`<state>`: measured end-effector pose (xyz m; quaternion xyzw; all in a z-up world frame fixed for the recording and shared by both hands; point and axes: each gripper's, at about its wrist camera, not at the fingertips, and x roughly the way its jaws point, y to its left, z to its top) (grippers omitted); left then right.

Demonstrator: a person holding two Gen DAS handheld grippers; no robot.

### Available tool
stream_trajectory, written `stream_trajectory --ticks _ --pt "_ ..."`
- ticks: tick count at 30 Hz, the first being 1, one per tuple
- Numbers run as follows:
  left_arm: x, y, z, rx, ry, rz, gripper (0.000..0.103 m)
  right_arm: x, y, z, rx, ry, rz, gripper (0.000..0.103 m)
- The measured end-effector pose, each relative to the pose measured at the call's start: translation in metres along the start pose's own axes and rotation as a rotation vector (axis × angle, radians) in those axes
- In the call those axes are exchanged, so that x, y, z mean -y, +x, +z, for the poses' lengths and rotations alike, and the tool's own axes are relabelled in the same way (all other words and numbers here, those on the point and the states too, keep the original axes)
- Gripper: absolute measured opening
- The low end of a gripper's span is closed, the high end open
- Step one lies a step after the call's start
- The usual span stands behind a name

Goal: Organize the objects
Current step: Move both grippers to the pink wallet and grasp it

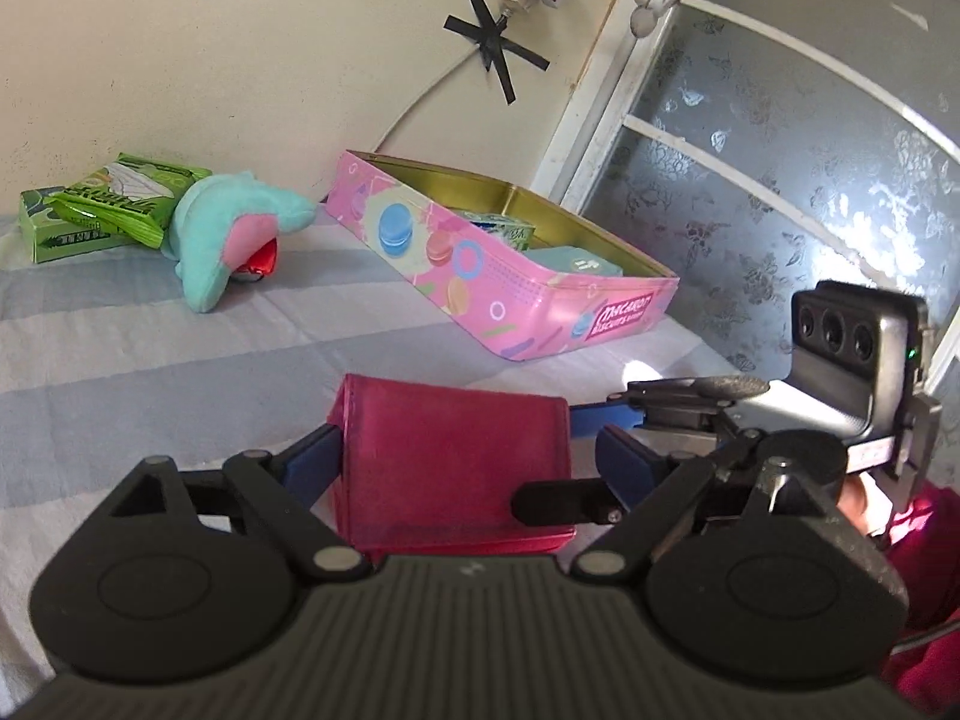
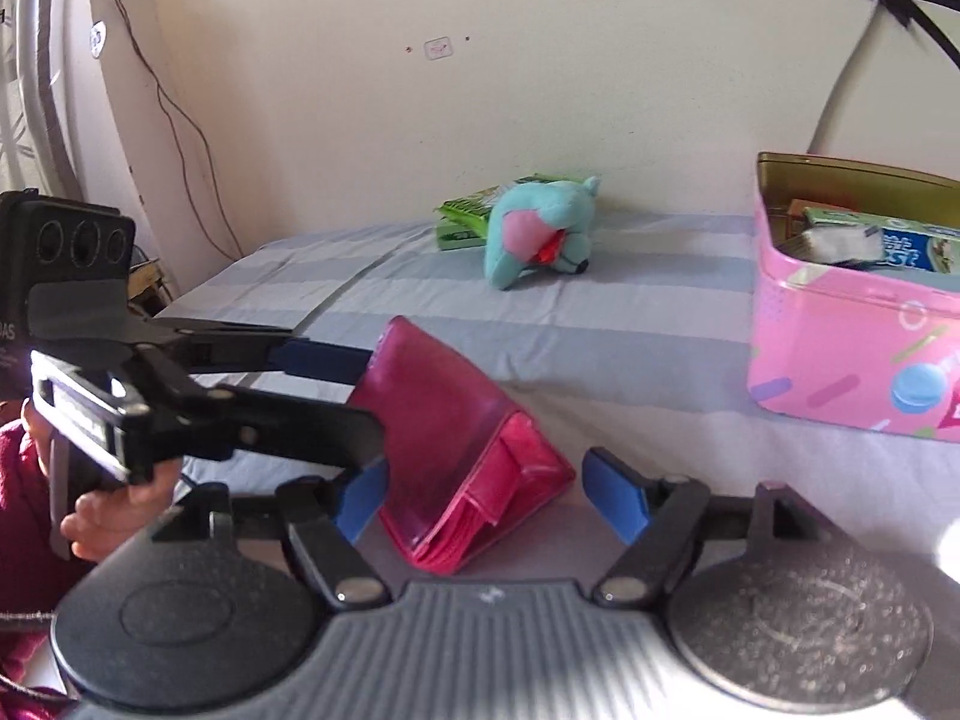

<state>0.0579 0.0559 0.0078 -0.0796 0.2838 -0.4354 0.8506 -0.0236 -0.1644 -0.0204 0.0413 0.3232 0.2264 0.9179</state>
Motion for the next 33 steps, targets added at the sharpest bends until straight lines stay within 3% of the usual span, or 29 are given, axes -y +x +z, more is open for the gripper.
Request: stream_trajectory --ticks 5,7,10,16,24,27,28,33 --pt "-0.02 -0.021 0.009 0.093 -0.123 -0.026 0.091 0.001 -0.012 -0.003 0.02 -0.005 -0.012 0.074" --pt "-0.021 -0.023 0.01 0.101 -0.134 -0.018 0.085 -0.001 -0.014 -0.005 0.02 -0.002 -0.007 0.074" --pt "-0.017 -0.02 0.01 0.073 -0.108 -0.024 0.073 -0.002 -0.015 -0.008 0.016 0.0 0.001 0.074" --pt "-0.014 -0.011 0.005 -0.006 -0.062 0.01 0.072 -0.001 -0.016 -0.007 0.021 0.009 0.017 0.074" --pt "-0.019 -0.004 0.001 -0.072 -0.076 -0.042 0.065 0.003 -0.017 -0.008 0.019 0.027 0.028 0.074" --pt "-0.018 0.006 -0.002 -0.128 -0.076 -0.064 0.048 0.002 -0.011 -0.008 0.008 0.035 0.046 0.067" --pt "-0.019 0.009 -0.004 -0.147 -0.081 -0.075 0.039 0.001 -0.008 -0.008 0.003 0.038 0.056 0.06" --pt "-0.019 0.004 -0.003 -0.118 -0.096 -0.079 0.03 -0.002 -0.005 -0.008 0.016 0.038 0.023 0.051"
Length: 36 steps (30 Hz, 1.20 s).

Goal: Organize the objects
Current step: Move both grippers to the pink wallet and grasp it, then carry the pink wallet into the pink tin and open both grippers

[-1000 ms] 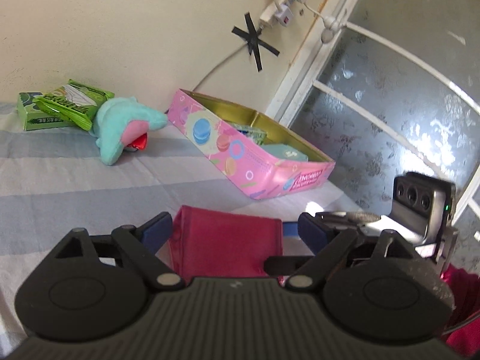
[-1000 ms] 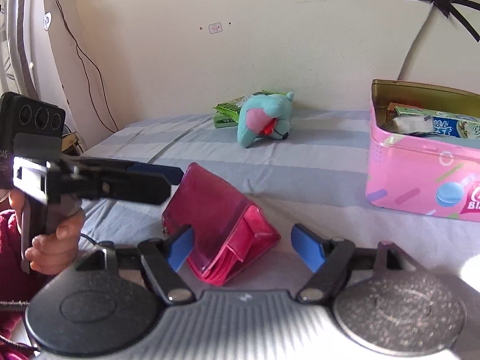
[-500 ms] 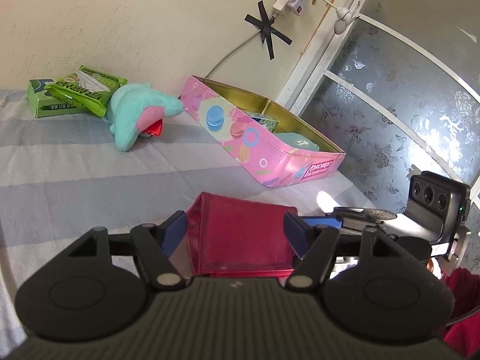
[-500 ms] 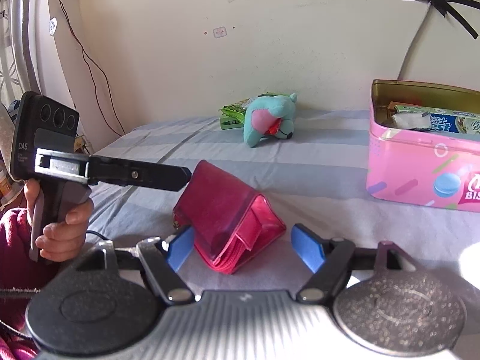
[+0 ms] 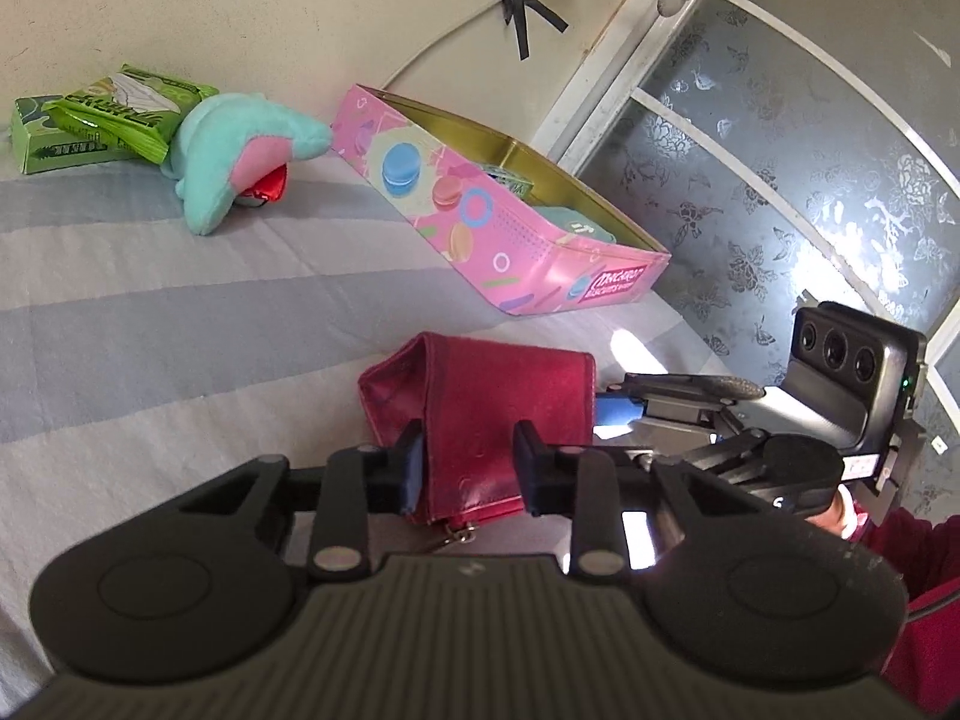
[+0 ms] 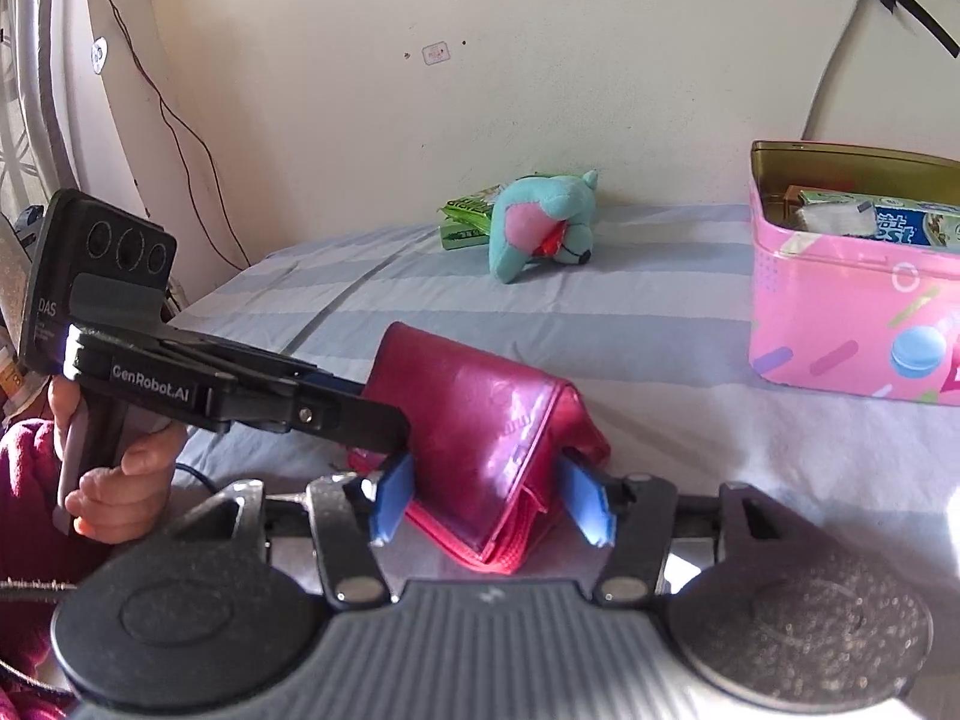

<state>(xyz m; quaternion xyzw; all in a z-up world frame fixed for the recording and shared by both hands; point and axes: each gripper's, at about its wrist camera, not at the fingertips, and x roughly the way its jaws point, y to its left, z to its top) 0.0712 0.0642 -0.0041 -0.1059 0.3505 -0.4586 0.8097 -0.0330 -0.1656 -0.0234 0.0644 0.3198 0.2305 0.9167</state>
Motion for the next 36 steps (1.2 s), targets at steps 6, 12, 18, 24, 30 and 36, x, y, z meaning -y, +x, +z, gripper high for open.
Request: stream_trajectory --ticks 6,12,18,24,30,36 --pt "0.024 -0.009 0.012 0.073 0.035 -0.018 0.029 0.001 -0.018 0.01 0.057 -0.011 -0.011 0.048" --pt "0.051 -0.006 0.045 0.127 0.064 -0.003 0.029 0.008 -0.044 0.032 0.161 -0.042 -0.037 0.048" --pt "0.083 0.035 0.087 0.128 0.126 0.016 0.029 0.028 -0.068 0.055 0.279 -0.111 -0.164 0.048" --pt "0.1 0.106 0.118 0.059 0.121 0.019 0.029 0.082 -0.077 0.067 0.325 -0.083 -0.287 0.048" --pt "0.1 0.184 0.144 0.015 0.102 0.144 0.039 0.141 -0.055 0.082 0.33 -0.067 -0.456 0.051" --pt "0.097 0.205 0.145 0.028 0.1 0.241 0.044 0.192 -0.042 0.075 0.389 0.071 -0.579 0.06"
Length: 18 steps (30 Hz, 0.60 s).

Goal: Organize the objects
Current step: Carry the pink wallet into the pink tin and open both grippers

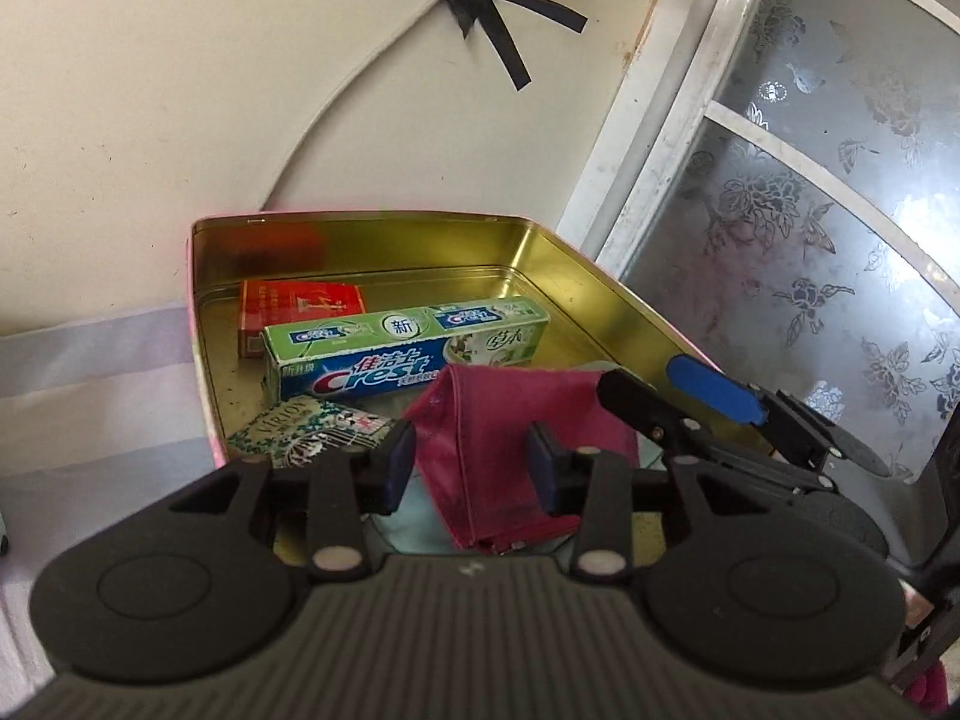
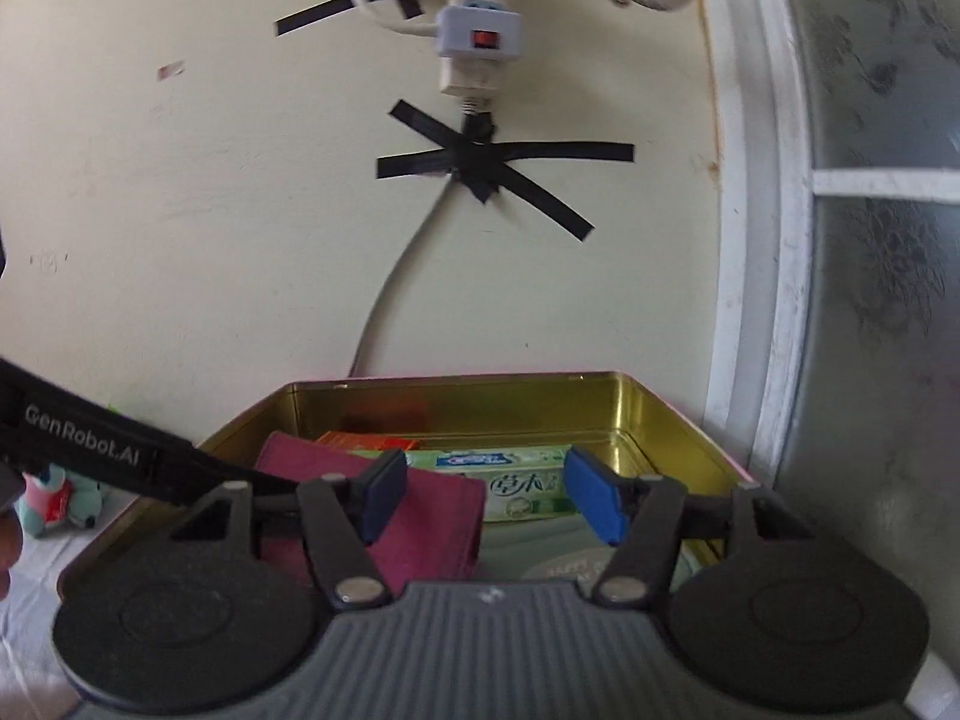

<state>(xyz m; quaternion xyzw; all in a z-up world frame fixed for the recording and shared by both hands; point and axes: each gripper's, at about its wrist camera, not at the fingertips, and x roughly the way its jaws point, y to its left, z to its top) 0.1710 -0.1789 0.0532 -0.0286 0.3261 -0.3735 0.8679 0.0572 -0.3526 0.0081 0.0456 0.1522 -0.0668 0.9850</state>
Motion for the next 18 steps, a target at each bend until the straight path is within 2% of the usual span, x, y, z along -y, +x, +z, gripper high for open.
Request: stream_trajectory --ticks 5,11,14,18 --pt "0.003 -0.016 -0.005 0.039 0.018 0.068 0.046 0.011 -0.009 -0.002 0.008 0.043 0.011 0.06" --pt "0.009 -0.053 -0.014 0.078 0.034 0.142 0.046 0.0 -0.035 0.004 0.041 0.086 0.066 0.06" --pt "0.004 -0.071 -0.025 0.074 0.032 0.19 0.047 -0.008 -0.053 -0.002 0.038 0.131 0.104 0.06" --pt "-0.007 -0.089 -0.044 0.045 0.039 0.294 0.047 -0.026 -0.069 -0.011 0.019 0.163 0.144 0.06"
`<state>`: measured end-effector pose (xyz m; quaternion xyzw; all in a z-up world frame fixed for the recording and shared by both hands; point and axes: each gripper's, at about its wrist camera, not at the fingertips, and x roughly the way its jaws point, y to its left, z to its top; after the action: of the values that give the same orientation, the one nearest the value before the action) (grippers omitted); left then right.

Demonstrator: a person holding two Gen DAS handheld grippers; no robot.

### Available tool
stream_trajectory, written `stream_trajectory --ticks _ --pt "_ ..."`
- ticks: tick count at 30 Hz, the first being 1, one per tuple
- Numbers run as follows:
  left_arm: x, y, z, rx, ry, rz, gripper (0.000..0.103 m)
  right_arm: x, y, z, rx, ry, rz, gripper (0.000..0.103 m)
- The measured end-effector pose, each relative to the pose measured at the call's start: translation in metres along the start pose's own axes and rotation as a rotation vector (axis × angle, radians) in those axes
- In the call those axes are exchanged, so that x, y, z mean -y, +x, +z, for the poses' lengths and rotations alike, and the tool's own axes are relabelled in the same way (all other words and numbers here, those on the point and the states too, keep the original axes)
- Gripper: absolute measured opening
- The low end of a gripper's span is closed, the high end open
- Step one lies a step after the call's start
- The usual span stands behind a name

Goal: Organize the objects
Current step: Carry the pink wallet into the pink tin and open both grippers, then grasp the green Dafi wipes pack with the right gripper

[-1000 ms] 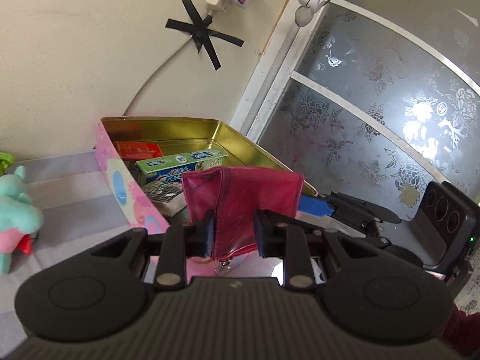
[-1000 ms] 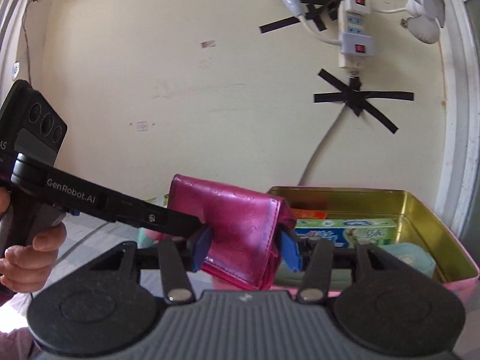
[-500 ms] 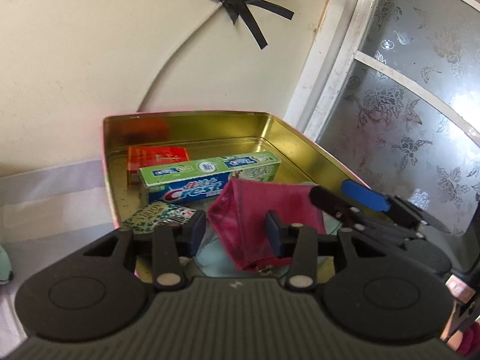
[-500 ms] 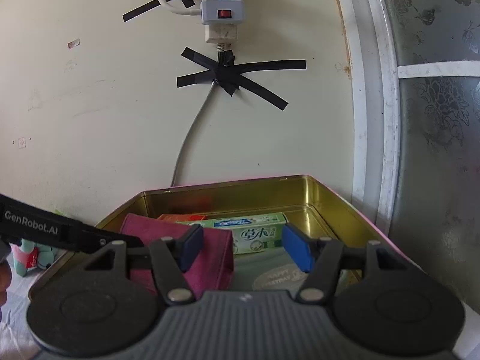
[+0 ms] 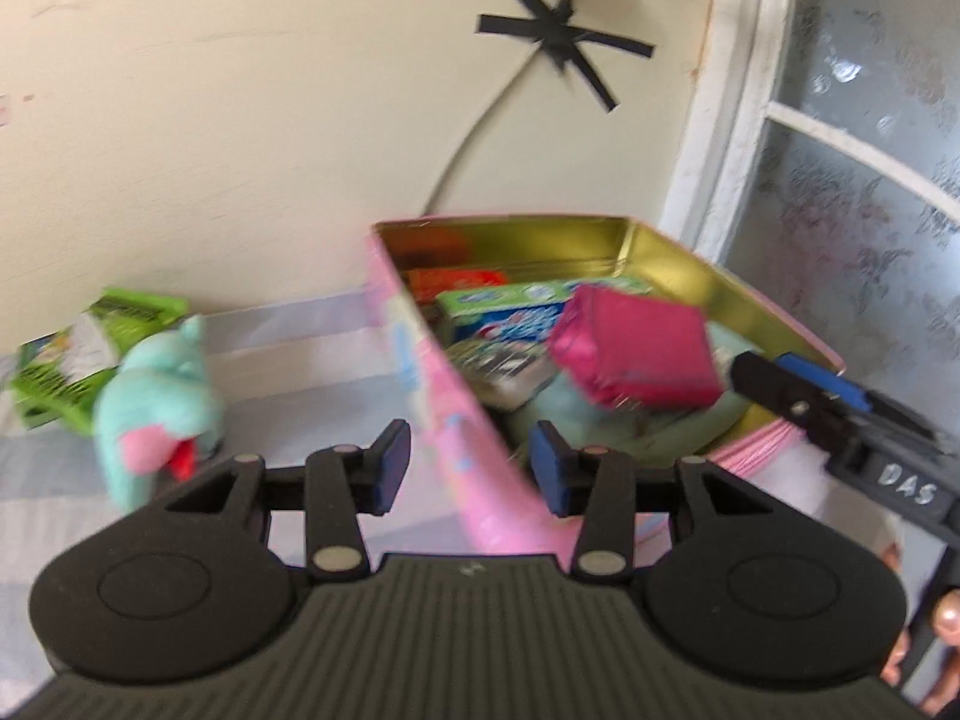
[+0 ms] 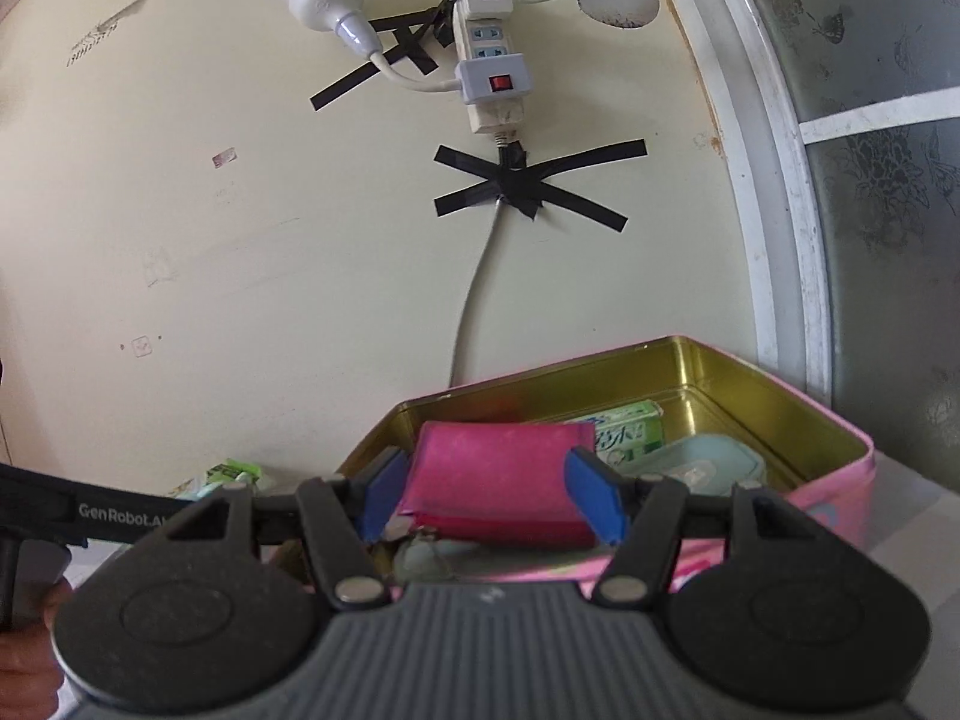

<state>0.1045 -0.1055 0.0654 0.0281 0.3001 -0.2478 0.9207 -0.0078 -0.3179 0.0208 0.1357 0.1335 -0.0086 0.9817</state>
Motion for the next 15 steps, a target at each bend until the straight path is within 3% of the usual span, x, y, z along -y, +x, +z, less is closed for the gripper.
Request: stream_trajectory --ticks 8,15 --pt "-0.047 -0.022 -0.039 -0.031 -0.041 0.111 0.047 -0.042 -0.008 -0.015 -0.057 -0.011 0.065 0.06" --pt "-0.099 -0.033 -0.065 -0.053 -0.085 0.208 0.048 -0.09 -0.003 -0.023 -0.103 -0.104 0.129 0.06"
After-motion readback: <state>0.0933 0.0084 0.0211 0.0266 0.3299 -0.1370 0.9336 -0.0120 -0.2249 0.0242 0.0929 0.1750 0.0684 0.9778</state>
